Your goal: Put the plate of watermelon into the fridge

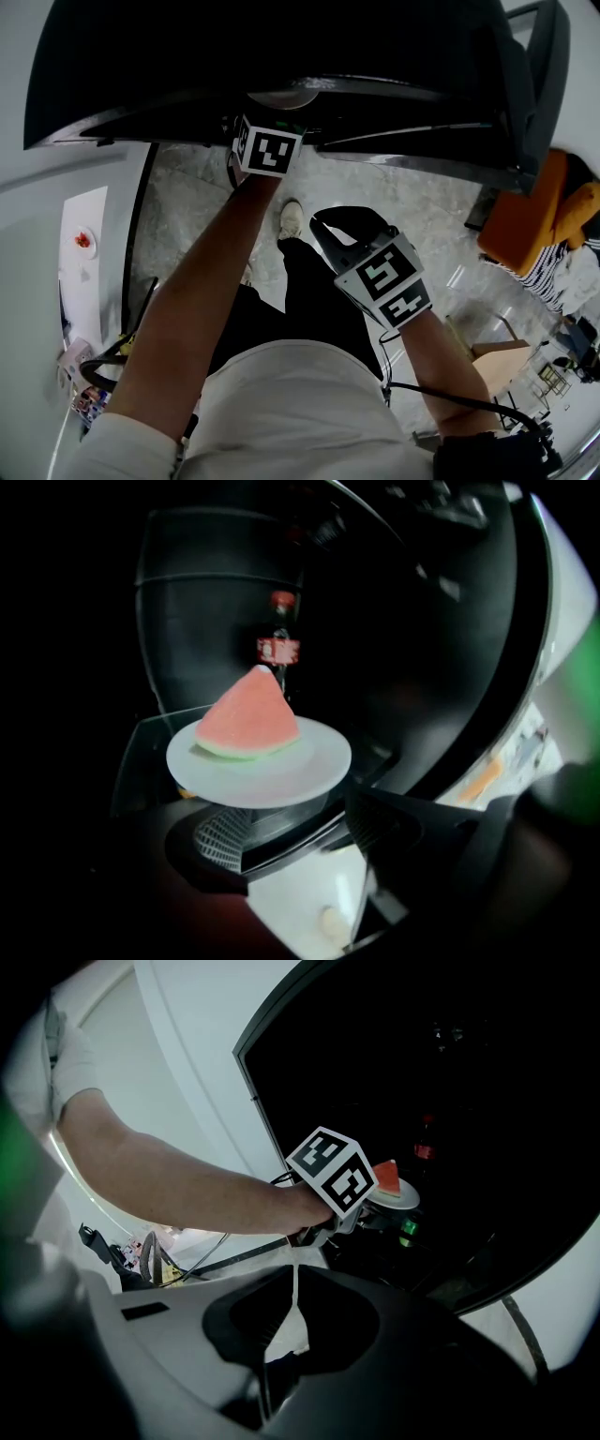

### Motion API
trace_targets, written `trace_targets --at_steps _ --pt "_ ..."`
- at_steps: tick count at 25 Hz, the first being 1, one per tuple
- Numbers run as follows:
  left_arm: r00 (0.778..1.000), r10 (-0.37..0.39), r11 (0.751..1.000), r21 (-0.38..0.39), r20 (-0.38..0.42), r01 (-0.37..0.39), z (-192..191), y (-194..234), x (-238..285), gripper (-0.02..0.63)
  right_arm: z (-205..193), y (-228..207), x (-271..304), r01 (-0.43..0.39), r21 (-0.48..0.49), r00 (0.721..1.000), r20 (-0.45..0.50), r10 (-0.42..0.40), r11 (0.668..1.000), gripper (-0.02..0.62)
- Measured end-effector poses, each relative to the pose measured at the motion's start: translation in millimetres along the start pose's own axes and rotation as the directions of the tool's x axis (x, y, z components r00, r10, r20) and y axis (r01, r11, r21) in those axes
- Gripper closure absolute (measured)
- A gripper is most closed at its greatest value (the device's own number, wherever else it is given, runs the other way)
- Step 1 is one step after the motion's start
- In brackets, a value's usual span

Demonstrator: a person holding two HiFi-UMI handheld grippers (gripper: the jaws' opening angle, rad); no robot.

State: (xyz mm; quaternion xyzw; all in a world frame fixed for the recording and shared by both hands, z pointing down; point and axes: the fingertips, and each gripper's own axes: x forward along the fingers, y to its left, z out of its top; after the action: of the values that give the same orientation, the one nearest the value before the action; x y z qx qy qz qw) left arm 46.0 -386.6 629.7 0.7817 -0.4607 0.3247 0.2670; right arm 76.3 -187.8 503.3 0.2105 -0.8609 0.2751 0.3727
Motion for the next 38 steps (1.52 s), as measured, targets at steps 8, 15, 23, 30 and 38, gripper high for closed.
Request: trace_targets --at_steps 8,15,23,30,38 --pt "0.986 0.063 0.992 0.116 -0.156 -0.046 -8.0 0.4 -2.7 0.279 1.3 2.9 0.8 -0.021 0.031 1.0 0.012 0.021 0.999 0.569" --pt "0.99 0.034 0.995 0.102 -0.136 -0.02 -14.8 1.4 -3.7 0.28 1.9 3.8 2.1 -0.022 0.02 1.0 0.012 0.021 1.0 0.569" --pt "0.991 0.009 0.996 0.091 -0.134 0.003 -21.8 -1.2 -13.2 0.279 0.3 7.2 -0.5 -0.001 0.01 1.0 0.01 0.001 1.0 0.569" --pt "0.993 -0.046 0.995 0.086 -0.109 0.056 -31.6 -12.3 -48.8 0.28 -5.4 26.1 -3.0 0.028 0.007 1.0 0.009 -0.028 1.0 0.569" --pt "0.983 -0.171 0.977 0.12 -0.063 0.177 -55.3 -25.2 -134.2 0.306 -12.8 60.0 -4.4 0.12 0.017 0.99 0.073 -0.121 0.993 0.569"
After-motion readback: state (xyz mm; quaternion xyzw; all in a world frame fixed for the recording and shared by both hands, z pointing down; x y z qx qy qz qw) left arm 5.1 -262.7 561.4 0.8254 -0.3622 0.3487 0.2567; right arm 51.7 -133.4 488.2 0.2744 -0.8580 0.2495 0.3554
